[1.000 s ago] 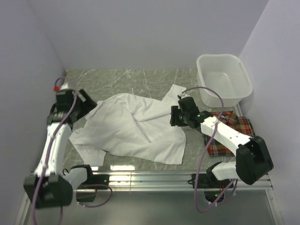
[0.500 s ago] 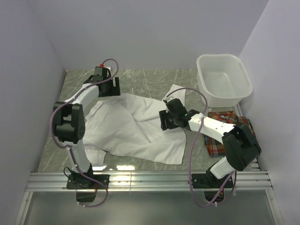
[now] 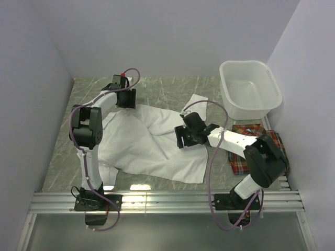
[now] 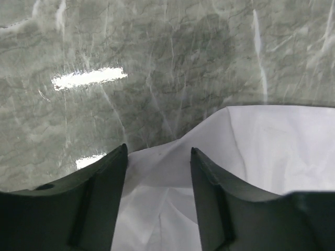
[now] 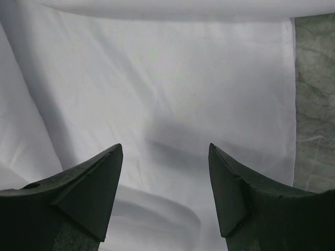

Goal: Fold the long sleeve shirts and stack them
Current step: Flatten the shirt out

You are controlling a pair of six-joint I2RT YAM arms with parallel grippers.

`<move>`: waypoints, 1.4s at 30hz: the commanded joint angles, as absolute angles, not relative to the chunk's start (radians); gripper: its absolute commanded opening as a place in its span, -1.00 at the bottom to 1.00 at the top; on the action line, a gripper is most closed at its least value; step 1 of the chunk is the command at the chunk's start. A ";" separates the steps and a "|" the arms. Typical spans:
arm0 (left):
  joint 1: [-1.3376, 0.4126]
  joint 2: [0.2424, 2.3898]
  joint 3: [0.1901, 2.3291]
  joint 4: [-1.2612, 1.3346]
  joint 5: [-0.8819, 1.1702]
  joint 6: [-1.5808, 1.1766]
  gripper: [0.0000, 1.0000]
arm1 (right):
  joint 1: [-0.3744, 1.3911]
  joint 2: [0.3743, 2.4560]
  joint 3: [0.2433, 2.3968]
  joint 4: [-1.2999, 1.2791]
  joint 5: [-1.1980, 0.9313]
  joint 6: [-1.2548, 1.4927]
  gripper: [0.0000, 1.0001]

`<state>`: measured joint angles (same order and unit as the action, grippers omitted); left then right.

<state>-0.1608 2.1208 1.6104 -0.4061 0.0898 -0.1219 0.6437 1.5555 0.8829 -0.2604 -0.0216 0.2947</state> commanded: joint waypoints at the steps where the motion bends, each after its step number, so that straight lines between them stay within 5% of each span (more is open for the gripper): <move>1: -0.161 2.144 1.646 -0.382 0.101 -0.086 0.12 | 0.652 1.586 0.876 -0.235 -0.018 0.305 0.47; 5: -0.161 2.148 1.623 -0.358 0.123 -0.087 -0.31 | 0.650 1.601 0.871 -0.247 -0.018 0.322 0.46; 9: -0.158 2.132 1.617 -0.341 0.132 -0.091 -0.99 | 0.652 1.620 0.865 -0.287 -0.012 0.336 0.46; 34: -0.023 2.187 1.884 -0.175 -0.271 -0.310 -0.99 | 0.652 1.698 0.874 -0.391 -0.090 0.453 0.46; 38: -0.008 2.125 1.827 -0.256 -0.418 -0.389 -0.76 | 0.652 1.655 0.873 -0.382 -0.083 0.453 0.45; 40: -0.003 2.065 1.768 -0.297 -0.434 -0.422 -0.34 | 0.652 1.634 0.890 -0.393 -0.058 0.449 0.43; 41: -0.003 2.037 1.746 -0.302 -0.425 -0.425 0.06 | 0.650 1.626 0.909 -0.396 -0.048 0.440 0.43; 42: -0.003 2.008 1.699 -0.304 -0.422 -0.423 0.20 | 0.650 1.609 0.922 -0.400 -0.034 0.433 0.42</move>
<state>-0.0139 2.1502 1.7596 -0.2684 -0.3481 -0.3668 0.6437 1.6344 0.9012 -0.3111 -0.0463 0.4294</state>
